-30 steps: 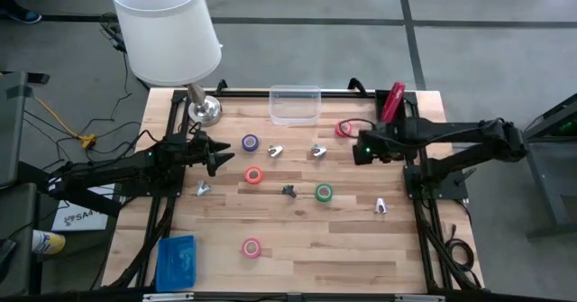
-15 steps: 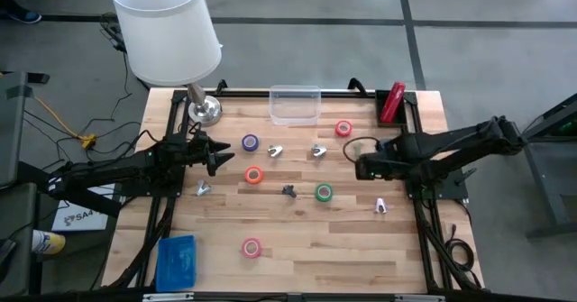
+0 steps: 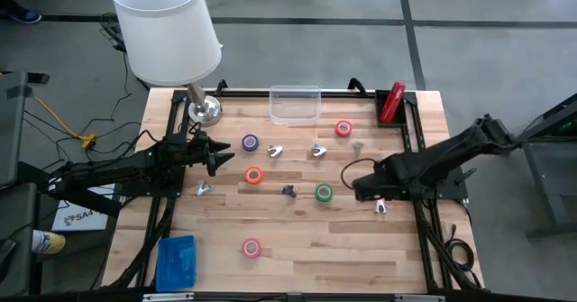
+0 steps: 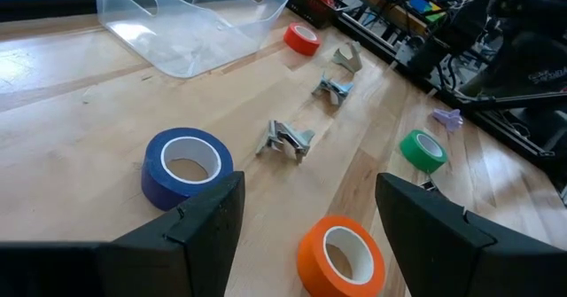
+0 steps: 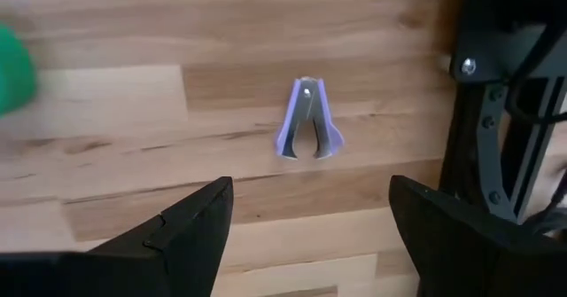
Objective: Pick and place Stapler, Stapler remover, tape
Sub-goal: Put the purple staple remover into the blue bin
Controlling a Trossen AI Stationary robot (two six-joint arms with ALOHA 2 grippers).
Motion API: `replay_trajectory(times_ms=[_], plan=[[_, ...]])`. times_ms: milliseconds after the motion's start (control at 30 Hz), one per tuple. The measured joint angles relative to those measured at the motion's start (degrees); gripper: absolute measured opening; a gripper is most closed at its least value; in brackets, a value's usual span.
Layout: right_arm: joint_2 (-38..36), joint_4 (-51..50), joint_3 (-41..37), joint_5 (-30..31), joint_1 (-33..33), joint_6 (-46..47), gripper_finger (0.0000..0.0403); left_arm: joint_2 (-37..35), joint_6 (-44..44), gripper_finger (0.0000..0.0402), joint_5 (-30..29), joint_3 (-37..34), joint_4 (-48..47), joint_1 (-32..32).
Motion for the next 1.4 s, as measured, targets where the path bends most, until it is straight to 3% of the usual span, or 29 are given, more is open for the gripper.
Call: replay_trajectory(times_ms=[567, 1067, 1400], plan=[[9.4, 3.7, -2.6, -4.8, 3.1, 4.8, 0.0295, 0.0, 0.0, 0.025, 0.4, 0.0, 0.0, 0.0], [9.7, 22.4, -15.4, -4.8, 2.8, 9.1, 0.0295, 0.0, 0.0, 0.025, 0.6, 0.0, 0.0, 0.0], [9.4, 24.2, -17.4, -3.5, 2.9, 9.3, 0.0286, 0.0, 0.0, 0.025, 0.6, 0.0, 0.0, 0.0]])
